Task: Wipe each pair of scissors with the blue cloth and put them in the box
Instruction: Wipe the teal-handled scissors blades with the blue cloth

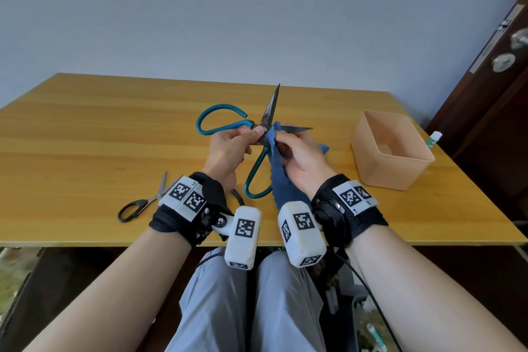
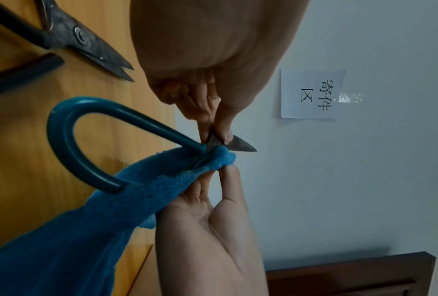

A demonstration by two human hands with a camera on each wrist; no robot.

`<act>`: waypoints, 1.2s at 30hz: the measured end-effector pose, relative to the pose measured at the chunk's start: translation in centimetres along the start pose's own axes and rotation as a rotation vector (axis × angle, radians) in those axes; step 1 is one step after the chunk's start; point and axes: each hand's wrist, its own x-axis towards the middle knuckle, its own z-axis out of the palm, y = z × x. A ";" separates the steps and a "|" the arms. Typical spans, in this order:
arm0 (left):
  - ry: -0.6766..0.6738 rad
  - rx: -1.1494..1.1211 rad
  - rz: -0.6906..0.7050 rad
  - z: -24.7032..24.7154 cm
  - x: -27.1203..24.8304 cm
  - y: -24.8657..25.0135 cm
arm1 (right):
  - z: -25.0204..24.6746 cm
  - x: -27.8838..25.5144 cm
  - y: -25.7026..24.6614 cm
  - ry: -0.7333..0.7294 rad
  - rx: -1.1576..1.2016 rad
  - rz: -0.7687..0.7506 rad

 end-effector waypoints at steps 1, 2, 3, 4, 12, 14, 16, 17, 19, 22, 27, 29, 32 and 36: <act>0.005 0.008 -0.003 -0.1 -0.1 0.0 | 0.1 -0.1 0.0 0.008 -0.008 0.001; 0.005 0.009 -0.003 -0.2 -0.2 0.0 | 0.2 -0.1 0.0 0.019 -0.016 0.000; 0.003 0.008 0.004 -0.3 -0.2 0.1 | 0.3 -0.1 0.0 0.031 -0.023 -0.003; 0.001 0.007 0.016 -0.4 -0.3 0.2 | 0.3 -0.2 -0.1 0.041 -0.034 -0.011; 0.017 0.009 0.101 -1.1 -0.6 0.1 | 1.1 -0.7 0.1 0.051 -0.054 -0.013; 0.024 0.015 0.109 -1.2 -0.5 0.4 | 1.2 -0.8 0.1 0.031 -0.046 -0.018; 0.024 0.014 0.119 -1.3 -0.2 0.4 | 1.4 -0.8 0.0 0.024 -0.033 -0.021; 0.020 0.015 0.119 -1.3 -0.1 0.3 | 1.4 -0.7 0.0 0.026 -0.025 -0.021; 0.018 0.013 0.112 -1.2 0.0 0.0 | 1.5 -0.6 -0.2 0.037 -0.018 -0.005; 0.013 -0.009 0.098 -1.1 0.1 -0.2 | 1.6 -0.4 -0.4 0.055 -0.051 0.023; 0.025 0.004 0.084 -1.1 0.0 0.2 | 1.4 -0.6 -0.4 0.056 -0.018 0.003; 0.029 0.013 0.088 -0.9 -0.2 0.4 | 1.5 -0.8 -0.4 0.045 -0.012 -0.014; 0.010 0.030 0.088 -0.9 -0.5 0.2 | 1.7 -1.2 -0.3 0.043 -0.006 -0.015; -0.001 0.025 0.082 -1.0 -0.7 -0.2 | 1.7 -1.5 -0.1 0.063 -0.018 -0.010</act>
